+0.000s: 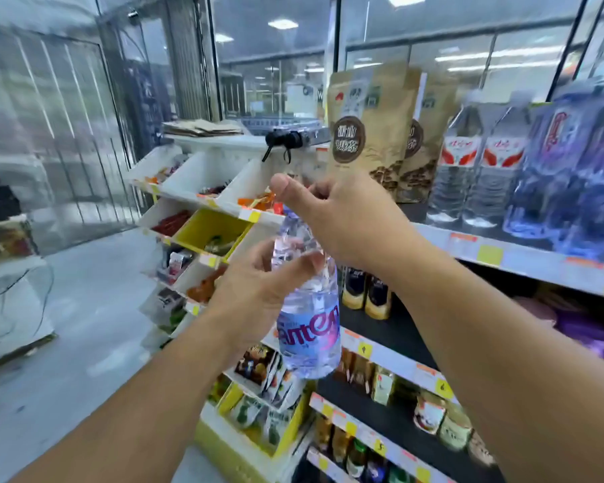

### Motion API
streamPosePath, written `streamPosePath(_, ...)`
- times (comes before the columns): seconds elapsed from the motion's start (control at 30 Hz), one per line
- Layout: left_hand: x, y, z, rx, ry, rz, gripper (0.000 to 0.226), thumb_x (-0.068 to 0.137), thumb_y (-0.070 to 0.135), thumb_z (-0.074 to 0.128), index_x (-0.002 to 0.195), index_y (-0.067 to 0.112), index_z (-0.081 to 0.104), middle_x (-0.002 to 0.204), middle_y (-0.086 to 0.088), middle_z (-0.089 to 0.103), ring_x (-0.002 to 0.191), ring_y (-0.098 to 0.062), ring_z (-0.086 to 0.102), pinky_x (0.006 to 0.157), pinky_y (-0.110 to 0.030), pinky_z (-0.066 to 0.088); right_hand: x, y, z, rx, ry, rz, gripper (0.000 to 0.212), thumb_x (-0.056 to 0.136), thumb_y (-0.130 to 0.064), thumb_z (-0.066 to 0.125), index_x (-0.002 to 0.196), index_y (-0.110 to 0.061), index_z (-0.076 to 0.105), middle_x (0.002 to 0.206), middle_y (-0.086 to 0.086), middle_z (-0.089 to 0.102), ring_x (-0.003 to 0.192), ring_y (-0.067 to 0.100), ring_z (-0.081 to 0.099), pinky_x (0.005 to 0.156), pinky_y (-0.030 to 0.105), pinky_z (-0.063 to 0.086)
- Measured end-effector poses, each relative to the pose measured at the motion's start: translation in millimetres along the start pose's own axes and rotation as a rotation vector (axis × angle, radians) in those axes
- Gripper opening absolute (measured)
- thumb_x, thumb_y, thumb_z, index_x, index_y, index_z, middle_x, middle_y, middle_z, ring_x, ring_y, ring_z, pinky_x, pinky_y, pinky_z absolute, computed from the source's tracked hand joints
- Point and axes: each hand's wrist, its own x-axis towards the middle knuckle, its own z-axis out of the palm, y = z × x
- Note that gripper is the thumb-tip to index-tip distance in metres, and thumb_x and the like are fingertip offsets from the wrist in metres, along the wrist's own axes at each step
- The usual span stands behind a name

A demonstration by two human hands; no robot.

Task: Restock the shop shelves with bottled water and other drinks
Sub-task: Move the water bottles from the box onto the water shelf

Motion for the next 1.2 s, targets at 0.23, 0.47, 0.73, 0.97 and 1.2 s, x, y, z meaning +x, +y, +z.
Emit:
streamPosePath(0.23,46.3,89.5,97.9,-0.029,-0.147,0.149,0.045,0.075,0.05,0.077,0.107,0.019,0.07,0.101,-0.01,0.076,0.096,-0.034,0.071,0.085,-0.049,0.056,-13.4,46.4,-119.7,0.13,0.194,0.012,0.066,0.08,-0.081,0.049,0.078,-0.017,0.066,0.06,-0.007,0.06,0.058,0.012,0.058,0.06,0.033,0.048)
streamPosePath(0.47,80.6,125.4,218.1,-0.137,-0.279,0.26,0.035,0.062,0.045,0.08,0.091,0.026,0.077,0.095,-0.004,0.077,0.09,-0.023,0.072,0.078,-0.038,0.056,-54.1,102.8,-229.9,0.008,0.238,0.066,0.053,0.076,-0.077,0.055,0.094,-0.029,0.067,0.054,-0.03,0.054,0.052,-0.007,0.052,0.05,0.013,0.035)
streamPosePath(0.73,99.5,136.1,338.6,-0.211,-0.52,0.215,0.034,0.067,0.039,0.079,0.094,0.017,0.076,0.09,-0.004,0.076,0.079,-0.019,0.071,0.073,-0.034,0.057,-109.9,192.9,-303.9,-0.112,0.216,0.265,0.065,0.065,-0.068,0.081,0.12,-0.042,0.055,0.109,-0.021,0.069,0.098,-0.002,0.066,0.089,0.034,0.055)
streamPosePath(0.97,104.3,131.4,408.8,-0.058,-0.571,0.15,0.011,0.095,0.03,0.062,0.094,0.026,0.072,0.087,0.01,0.074,0.078,-0.003,0.071,0.063,-0.011,0.053,-117.5,263.1,-323.4,-0.253,0.412,0.449,0.068,0.063,-0.074,0.07,0.119,-0.041,0.051,0.104,-0.014,0.071,0.09,0.011,0.07,0.078,0.045,0.058)
streamPosePath(1.2,109.3,94.0,432.6,0.167,-0.582,0.012,0.037,0.103,0.031,0.044,0.138,0.021,0.052,0.134,0.004,0.057,0.119,-0.01,0.053,0.092,-0.019,0.033,-100.4,310.5,-314.3,-0.319,0.447,0.64,0.076,0.063,-0.076,0.065,0.121,-0.029,0.05,0.106,-0.003,0.071,0.093,0.023,0.067,0.08,0.048,0.057)
